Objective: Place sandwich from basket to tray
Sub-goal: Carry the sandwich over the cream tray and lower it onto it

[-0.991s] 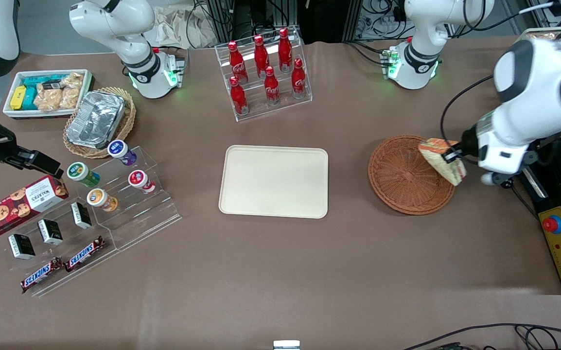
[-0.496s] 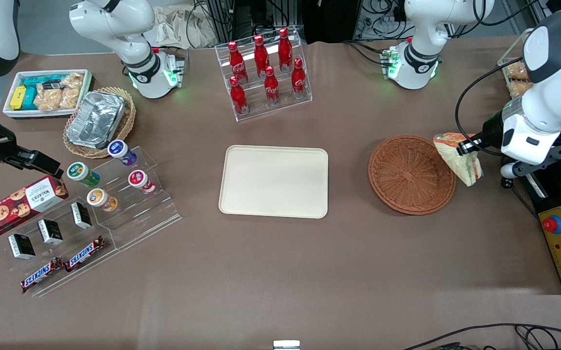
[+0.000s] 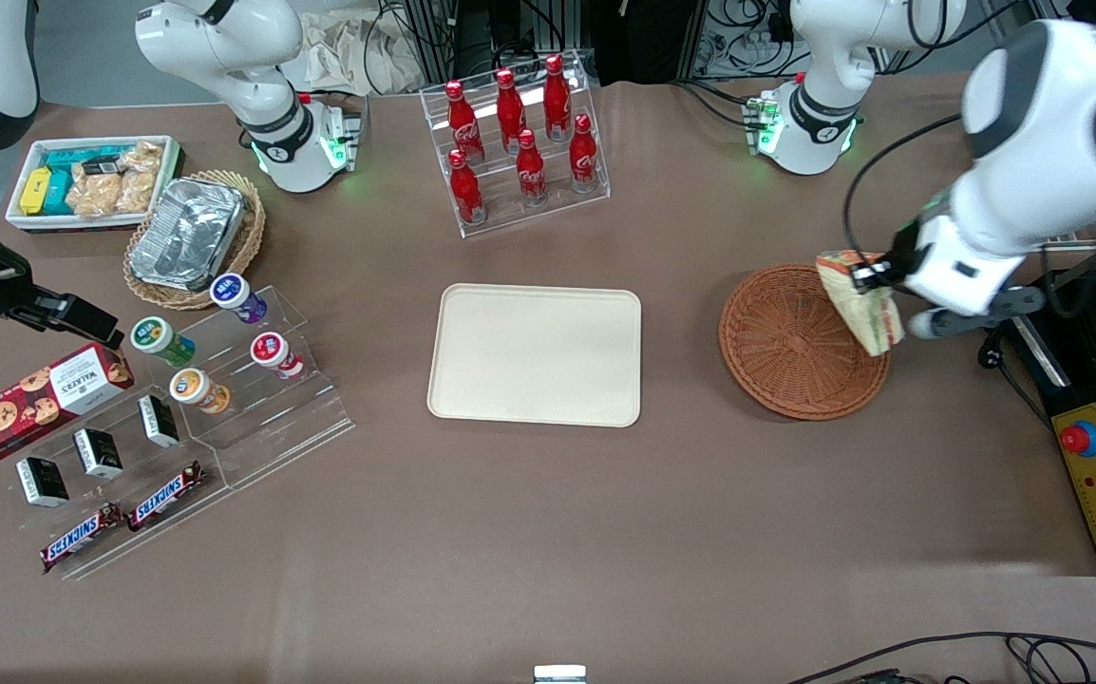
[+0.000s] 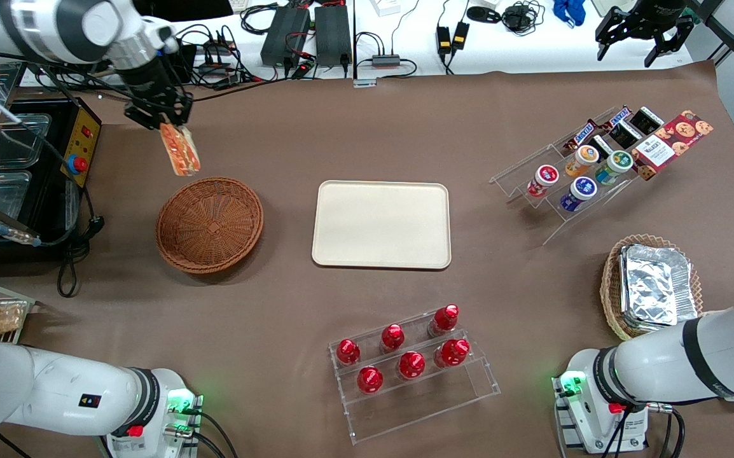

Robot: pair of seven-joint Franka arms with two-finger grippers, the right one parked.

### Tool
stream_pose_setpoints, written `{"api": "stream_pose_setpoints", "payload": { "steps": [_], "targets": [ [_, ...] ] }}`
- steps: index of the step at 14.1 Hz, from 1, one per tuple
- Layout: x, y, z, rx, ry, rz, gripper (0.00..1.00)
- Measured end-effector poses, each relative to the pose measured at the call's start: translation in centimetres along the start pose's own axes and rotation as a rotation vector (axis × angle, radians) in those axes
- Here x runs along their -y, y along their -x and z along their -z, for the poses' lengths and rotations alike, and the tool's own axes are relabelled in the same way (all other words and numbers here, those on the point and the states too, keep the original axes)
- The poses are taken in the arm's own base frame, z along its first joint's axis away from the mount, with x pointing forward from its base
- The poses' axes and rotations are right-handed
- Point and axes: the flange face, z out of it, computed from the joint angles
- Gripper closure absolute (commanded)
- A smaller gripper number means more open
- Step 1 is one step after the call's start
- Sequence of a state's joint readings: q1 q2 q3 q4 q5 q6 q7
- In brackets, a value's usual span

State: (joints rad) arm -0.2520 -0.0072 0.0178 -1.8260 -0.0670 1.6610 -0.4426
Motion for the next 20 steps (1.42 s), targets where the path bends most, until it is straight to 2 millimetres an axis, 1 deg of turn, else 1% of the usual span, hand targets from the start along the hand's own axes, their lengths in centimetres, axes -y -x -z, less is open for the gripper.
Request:
{"api": "stream_pose_setpoints", "payload": {
  "steps": [3,5,7,8,10,14,16,18,20],
  "targets": [
    [-5.0,1.3,-2.4,0.011,-0.034,-0.034,1.00],
    [-8.3,2.2,-3.5,-0.009,-0.031,-0.054,1.00],
    [-11.1,3.0,-4.6,-0.036,-0.019,-0.094,0.99],
    [-12.3,3.3,-5.4,-0.042,-0.017,-0.115,0.99],
    [-15.0,3.7,-7.9,-0.062,-0.007,-0.161,0.99],
    [-20.7,4.1,-13.6,-0.113,0.037,-0.281,0.98],
    [-22.7,4.5,-16.5,-0.108,0.044,-0.353,0.97],
    [-23.6,4.6,-18.8,-0.093,0.039,-0.432,0.97],
    [-24.1,4.4,-21.0,-0.081,0.036,-0.487,0.95]
  ]
}}
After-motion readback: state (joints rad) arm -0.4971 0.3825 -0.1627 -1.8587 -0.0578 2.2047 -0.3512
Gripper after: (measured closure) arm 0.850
